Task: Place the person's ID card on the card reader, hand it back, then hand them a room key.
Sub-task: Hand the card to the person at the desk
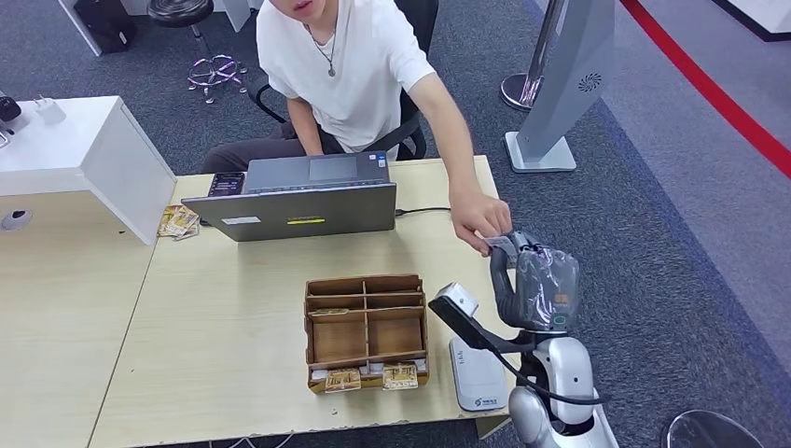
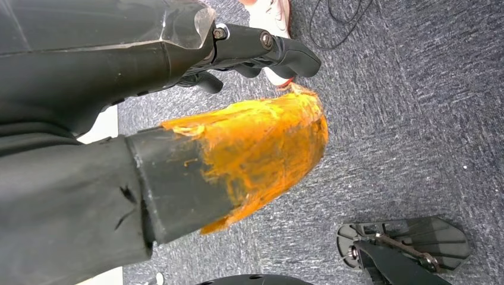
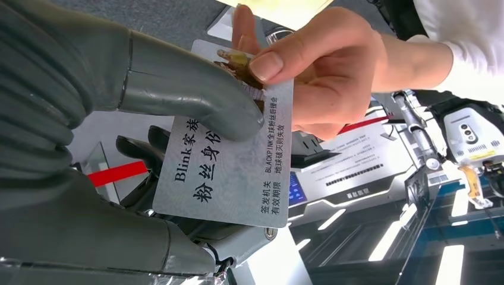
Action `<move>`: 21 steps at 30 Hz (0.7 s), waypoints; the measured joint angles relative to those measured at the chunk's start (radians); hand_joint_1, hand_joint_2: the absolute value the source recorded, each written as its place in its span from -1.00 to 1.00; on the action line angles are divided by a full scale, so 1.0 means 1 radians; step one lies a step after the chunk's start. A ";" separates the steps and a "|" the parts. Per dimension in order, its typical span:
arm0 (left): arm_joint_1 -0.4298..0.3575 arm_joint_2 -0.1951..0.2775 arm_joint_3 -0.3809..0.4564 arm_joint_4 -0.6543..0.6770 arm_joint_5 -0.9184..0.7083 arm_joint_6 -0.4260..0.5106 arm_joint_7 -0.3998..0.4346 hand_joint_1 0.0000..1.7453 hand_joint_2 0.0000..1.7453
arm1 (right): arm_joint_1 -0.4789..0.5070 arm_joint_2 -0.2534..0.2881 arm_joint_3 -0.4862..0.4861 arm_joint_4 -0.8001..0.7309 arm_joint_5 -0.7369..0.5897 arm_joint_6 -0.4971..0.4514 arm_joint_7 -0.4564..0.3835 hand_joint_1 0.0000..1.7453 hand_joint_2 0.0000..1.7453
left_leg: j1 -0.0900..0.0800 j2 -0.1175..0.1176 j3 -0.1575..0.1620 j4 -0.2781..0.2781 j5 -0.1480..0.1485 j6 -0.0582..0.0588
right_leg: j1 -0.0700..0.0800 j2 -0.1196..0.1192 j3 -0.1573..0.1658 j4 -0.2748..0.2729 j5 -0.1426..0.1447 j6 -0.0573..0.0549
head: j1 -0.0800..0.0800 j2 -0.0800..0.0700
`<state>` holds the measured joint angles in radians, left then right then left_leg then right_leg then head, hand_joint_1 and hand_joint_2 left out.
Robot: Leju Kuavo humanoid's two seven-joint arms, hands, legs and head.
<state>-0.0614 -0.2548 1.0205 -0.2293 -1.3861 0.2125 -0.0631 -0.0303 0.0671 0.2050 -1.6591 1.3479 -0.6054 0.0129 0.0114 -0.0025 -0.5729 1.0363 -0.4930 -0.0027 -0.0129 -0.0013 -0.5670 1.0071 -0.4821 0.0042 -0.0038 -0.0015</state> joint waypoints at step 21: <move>0.000 0.000 0.000 0.000 0.007 0.003 0.002 -1.00 -1.00 | 0.021 -0.016 0.081 0.003 -0.088 0.018 -0.037 -1.00 1.00 | 0.000 0.000 0.000 0.000 0.000 0.000 | 0.000 0.000 0.000 0.000 0.000 0.000 | 0.000 0.000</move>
<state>-0.0613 -0.2548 1.0204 -0.2293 -1.3795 0.2153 -0.0612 -0.0088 0.0506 0.2858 -1.6564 1.2596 -0.5875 -0.0240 0.0114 -0.0026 -0.5731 1.0363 -0.4931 -0.0027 -0.0129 -0.0013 -0.5675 1.0071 -0.4822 0.0042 -0.0038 -0.0015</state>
